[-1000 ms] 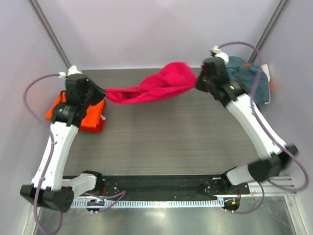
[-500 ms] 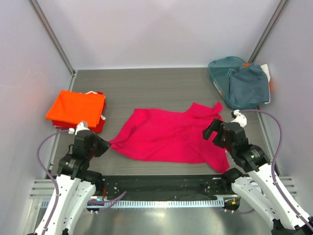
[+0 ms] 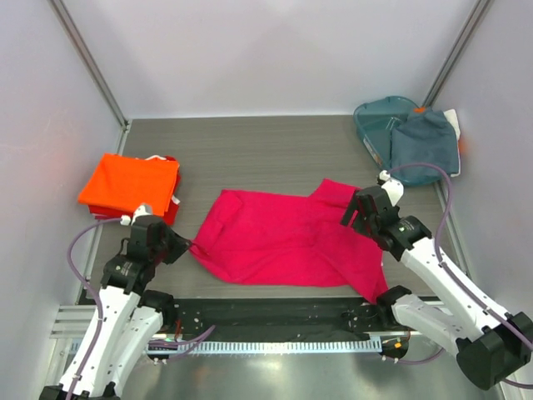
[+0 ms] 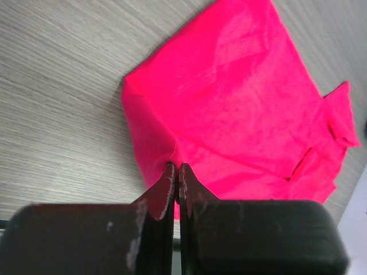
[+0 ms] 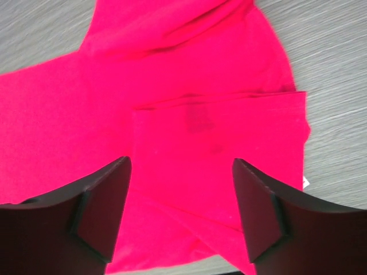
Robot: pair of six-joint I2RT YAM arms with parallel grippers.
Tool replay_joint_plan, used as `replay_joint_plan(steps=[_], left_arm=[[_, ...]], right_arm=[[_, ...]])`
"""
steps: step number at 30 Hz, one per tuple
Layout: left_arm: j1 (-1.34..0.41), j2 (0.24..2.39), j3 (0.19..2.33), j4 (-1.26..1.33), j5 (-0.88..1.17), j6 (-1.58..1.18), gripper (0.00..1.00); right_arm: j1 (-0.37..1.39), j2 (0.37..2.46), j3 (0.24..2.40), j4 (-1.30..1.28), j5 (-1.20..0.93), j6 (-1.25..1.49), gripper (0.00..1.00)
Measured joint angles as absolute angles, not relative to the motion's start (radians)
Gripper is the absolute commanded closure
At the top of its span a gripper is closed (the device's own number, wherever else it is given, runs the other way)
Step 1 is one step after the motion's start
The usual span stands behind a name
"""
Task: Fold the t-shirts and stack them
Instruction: Flatten the tshirt out
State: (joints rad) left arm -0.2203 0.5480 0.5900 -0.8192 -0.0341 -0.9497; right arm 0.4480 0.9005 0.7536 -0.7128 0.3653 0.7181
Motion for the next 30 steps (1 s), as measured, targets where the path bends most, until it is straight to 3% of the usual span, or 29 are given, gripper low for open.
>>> replay_joint_plan(steps=[4, 12, 18, 30], left_arm=[[-0.220, 0.518, 0.590, -0.818, -0.037, -0.963, 1.00], [-0.220, 0.512, 0.590, -0.801, -0.041, -0.982, 1.00], [-0.220, 0.511, 0.586, -0.795, -0.041, -0.989, 1.00], [-0.220, 0.510, 0.579, -0.788, -0.044, -0.989, 1.00]], right_arm=[[0.439, 0.979, 0.781, -0.702, 0.418, 0.721, 0.34], [0.258, 1.197, 0.815, -0.654, 0.388, 0.733, 0.37], [0.116, 1.235, 0.807, -0.589, 0.326, 0.723, 0.41], [0.050, 1.260, 0.670, -0.523, 0.306, 0.789, 0.44]])
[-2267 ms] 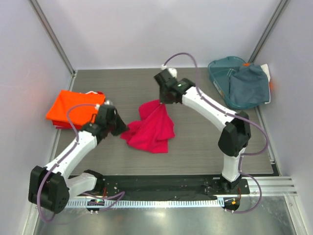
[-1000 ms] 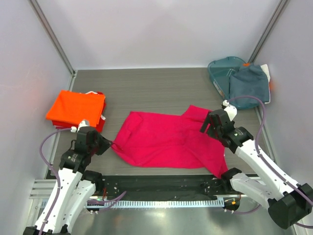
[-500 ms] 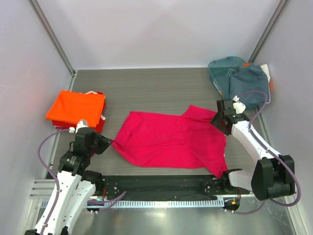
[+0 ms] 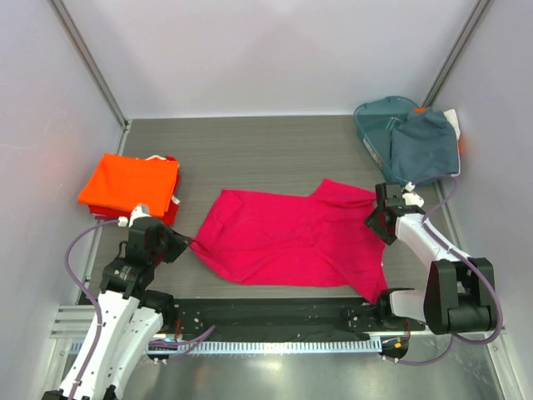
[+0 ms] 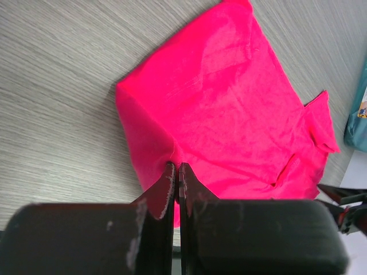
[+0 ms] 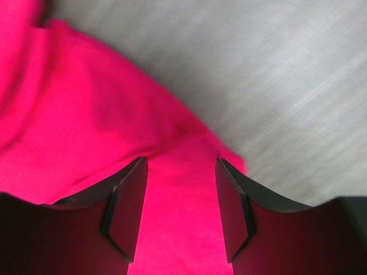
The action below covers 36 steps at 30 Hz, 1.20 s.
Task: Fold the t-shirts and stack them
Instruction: Flatten the tshirt out
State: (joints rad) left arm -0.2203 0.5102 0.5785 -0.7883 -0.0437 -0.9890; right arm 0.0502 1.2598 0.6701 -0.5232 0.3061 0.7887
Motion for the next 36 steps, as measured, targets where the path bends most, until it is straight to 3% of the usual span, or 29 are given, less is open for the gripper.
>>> replay_joint_plan(steps=[3, 13, 17, 18, 21, 23, 27, 29, 36], left_arm=[[-0.220, 0.511, 0.579, -0.780, -0.043, -0.989, 1.00], [-0.220, 0.511, 0.578, -0.773, -0.041, -0.988, 1.00], [-0.220, 0.510, 0.574, -0.761, -0.037, -0.989, 1.00], [-0.220, 0.510, 0.573, -0.759, -0.035, -0.989, 1.00], [-0.220, 0.507, 0.570, -0.757, -0.033, -0.989, 1.00], [-0.220, 0.503, 0.569, -0.756, -0.033, -0.989, 1.00], [-0.220, 0.501, 0.569, -0.756, -0.033, -0.989, 1.00], [-0.220, 0.501, 0.569, -0.757, -0.033, -0.989, 1.00], [-0.220, 0.496, 0.569, -0.757, -0.033, -0.992, 1.00]], right_arm=[[0.029, 1.212, 0.611, -0.532, 0.333, 0.805, 0.49], [-0.017, 1.152, 0.575, -0.463, 0.368, 0.783, 0.52], [-0.019, 1.180, 0.562, -0.409, 0.337, 0.754, 0.64], [-0.020, 1.185, 0.561, -0.402, 0.331, 0.748, 0.72], [-0.020, 1.191, 0.559, -0.377, 0.315, 0.732, 0.85], [-0.020, 1.191, 0.559, -0.363, 0.312, 0.727, 0.85], [-0.022, 1.191, 0.559, -0.354, 0.313, 0.712, 0.56], [-0.022, 1.191, 0.559, -0.353, 0.318, 0.707, 0.50], [-0.022, 1.196, 0.545, -0.350, 0.319, 0.698, 0.50]])
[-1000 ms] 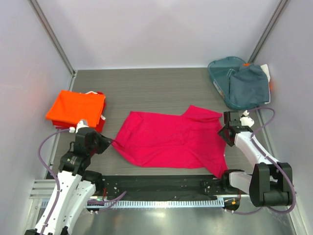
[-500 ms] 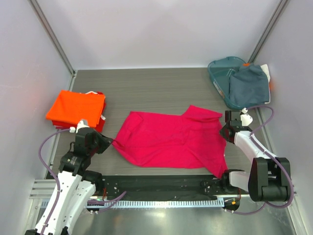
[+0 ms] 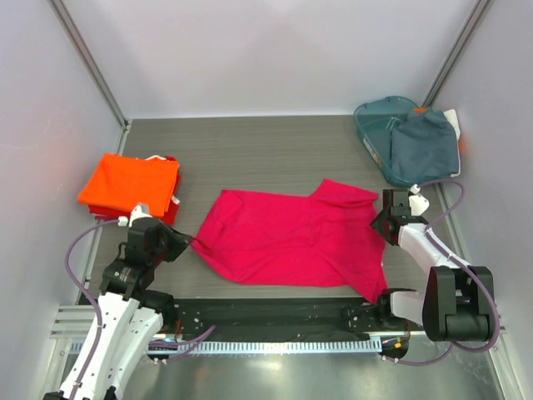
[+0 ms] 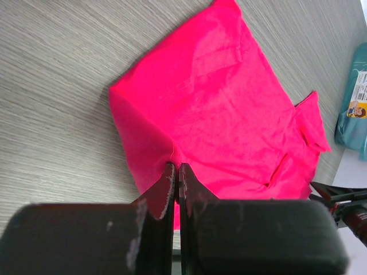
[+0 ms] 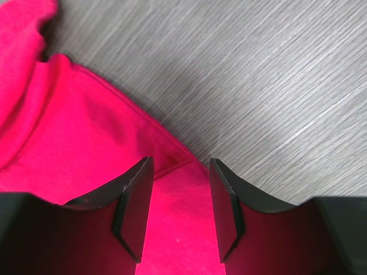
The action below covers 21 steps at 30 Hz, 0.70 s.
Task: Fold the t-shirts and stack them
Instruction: Flatten the tshirt out
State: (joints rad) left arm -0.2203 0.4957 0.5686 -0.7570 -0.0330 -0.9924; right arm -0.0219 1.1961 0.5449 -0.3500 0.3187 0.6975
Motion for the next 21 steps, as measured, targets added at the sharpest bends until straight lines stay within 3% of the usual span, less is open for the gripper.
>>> replay_joint_plan(steps=[2, 5, 6, 8, 21], left_arm=[[-0.220, 0.494, 0.569, -0.757, -0.033, -0.993, 1.00], [-0.220, 0.494, 0.568, -0.759, -0.033, -0.993, 1.00], [-0.220, 0.494, 0.568, -0.759, -0.033, -0.993, 1.00], [-0.220, 0.493, 0.568, -0.759, -0.033, -0.993, 1.00], [-0.220, 0.557, 0.590, -0.767, -0.034, -0.993, 1.00]], right_arm=[[-0.022, 1.213, 0.544, -0.350, 0.318, 0.694, 0.51], [-0.022, 1.227, 0.544, -0.348, 0.315, 0.690, 0.67], [-0.022, 1.227, 0.544, -0.347, 0.315, 0.690, 0.82], [-0.022, 1.227, 0.544, -0.345, 0.313, 0.688, 0.99], [-0.022, 1.063, 0.676, -0.466, 0.299, 0.664, 0.99]])
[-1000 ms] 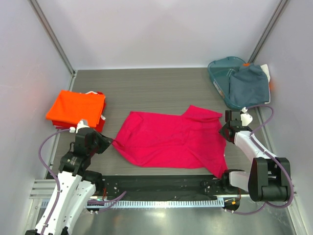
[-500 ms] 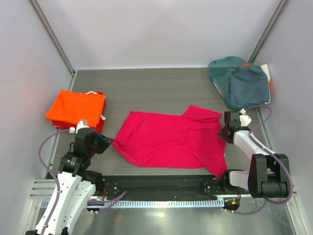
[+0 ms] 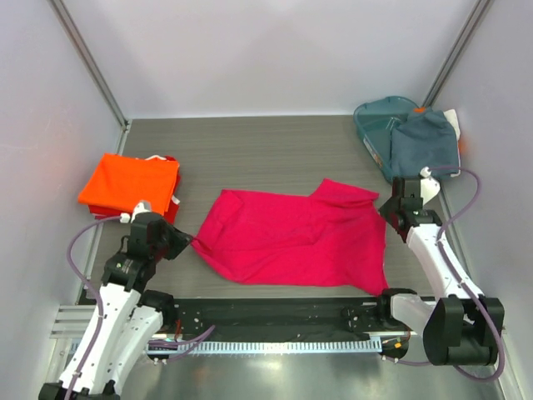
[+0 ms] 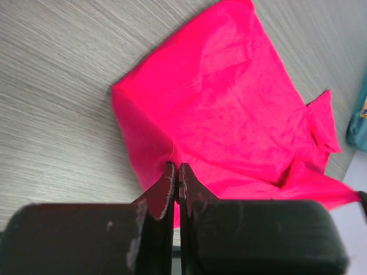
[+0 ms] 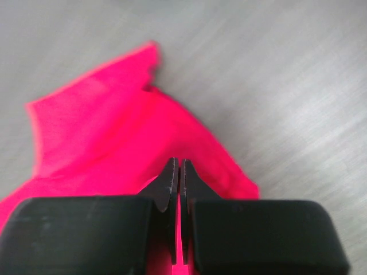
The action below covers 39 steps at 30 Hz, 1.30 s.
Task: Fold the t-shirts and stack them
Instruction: Flatten the tshirt out
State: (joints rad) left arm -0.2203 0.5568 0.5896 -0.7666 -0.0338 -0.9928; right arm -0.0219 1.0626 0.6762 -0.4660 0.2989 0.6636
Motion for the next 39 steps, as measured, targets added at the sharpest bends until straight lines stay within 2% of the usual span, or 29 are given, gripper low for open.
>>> replay_joint_plan(steps=[6, 15, 20, 26, 32, 35, 39], left_arm=[[-0.220, 0.723, 0.759, -0.784, -0.057, -0.987, 1.00], [-0.181, 0.889, 1.151, -0.844, -0.161, -0.950, 1.00], [-0.171, 0.902, 1.255, -0.888, -0.214, -0.935, 1.00], [-0.162, 0.813, 1.261, -0.917, -0.249, -0.944, 0.99], [-0.162, 0.634, 1.011, -0.918, -0.250, -0.992, 1.00], [-0.162, 0.604, 0.910, -0.923, -0.246, -1.016, 0.99], [-0.162, 0.630, 0.887, -0.907, -0.247, -1.034, 0.99]], right_arm=[[-0.022, 1.046, 0.910, -0.534, 0.198, 0.641, 0.99], [-0.022, 1.103, 1.442, -0.580, 0.012, 0.626, 0.99], [-0.022, 1.088, 1.618, -0.586, 0.001, 0.627, 0.99], [-0.022, 0.979, 1.583, -0.618, 0.021, 0.628, 0.99], [-0.022, 0.831, 1.351, -0.688, 0.070, 0.630, 0.99], [-0.022, 0.819, 1.320, -0.726, 0.102, 0.638, 0.99], [-0.022, 0.875, 1.341, -0.738, 0.117, 0.657, 0.99]])
